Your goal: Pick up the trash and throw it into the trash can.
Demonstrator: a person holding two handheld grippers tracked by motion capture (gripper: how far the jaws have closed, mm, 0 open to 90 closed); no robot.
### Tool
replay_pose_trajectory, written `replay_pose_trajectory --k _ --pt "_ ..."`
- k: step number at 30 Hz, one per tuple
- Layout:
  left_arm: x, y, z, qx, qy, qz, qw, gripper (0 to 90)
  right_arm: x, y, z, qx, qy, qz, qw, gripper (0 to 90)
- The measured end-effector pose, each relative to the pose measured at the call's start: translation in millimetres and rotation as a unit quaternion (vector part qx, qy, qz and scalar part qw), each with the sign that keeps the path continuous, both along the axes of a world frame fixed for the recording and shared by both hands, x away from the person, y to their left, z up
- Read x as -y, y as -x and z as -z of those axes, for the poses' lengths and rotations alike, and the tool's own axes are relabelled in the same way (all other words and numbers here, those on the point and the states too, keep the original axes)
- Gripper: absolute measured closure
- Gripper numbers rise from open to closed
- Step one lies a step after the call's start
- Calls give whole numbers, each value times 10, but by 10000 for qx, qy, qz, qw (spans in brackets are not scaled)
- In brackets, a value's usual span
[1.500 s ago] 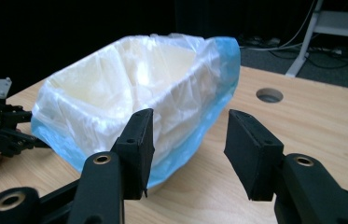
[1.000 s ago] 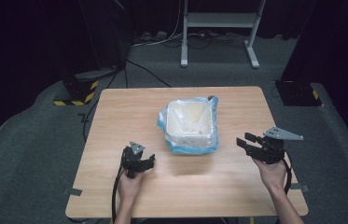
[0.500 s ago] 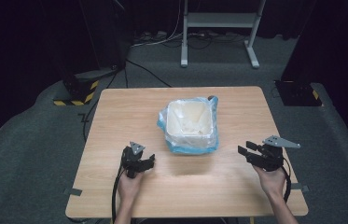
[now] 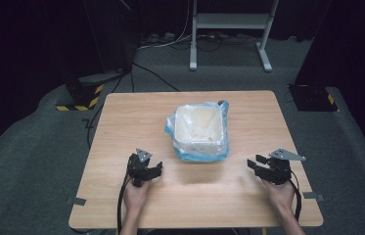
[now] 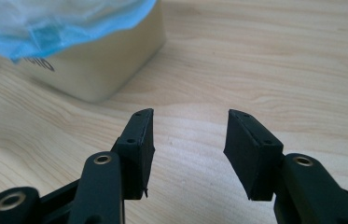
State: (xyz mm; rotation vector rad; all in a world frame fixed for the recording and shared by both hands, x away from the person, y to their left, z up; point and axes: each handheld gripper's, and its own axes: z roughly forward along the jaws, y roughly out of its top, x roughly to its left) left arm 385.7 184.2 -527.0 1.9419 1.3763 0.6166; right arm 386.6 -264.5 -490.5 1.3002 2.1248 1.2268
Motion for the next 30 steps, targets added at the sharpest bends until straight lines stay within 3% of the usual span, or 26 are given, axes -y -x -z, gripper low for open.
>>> replay_pose_trajectory --k 10,14,15,18,23,30 --pt "0 0 0 0 0 0 10000 308 -93 -56 254 -207 576 80 9981 507" --pt "-1 0 0 2 -6 1 10000 308 -119 -73 314 -309 685 91 9971 495" --pt "0 0 0 2 -6 0 10000 308 -131 -67 327 -172 781 68 9968 493" --pt "0 0 0 1 -4 1 10000 308 -155 -58 330 -145 884 31 9960 468" --pt "0 0 0 2 -5 0 10000 308 -148 -63 330 -174 880 48 9960 416" --pt "0 1 0 4 -6 -2 10000 308 -152 -62 331 -175 895 56 9958 410"
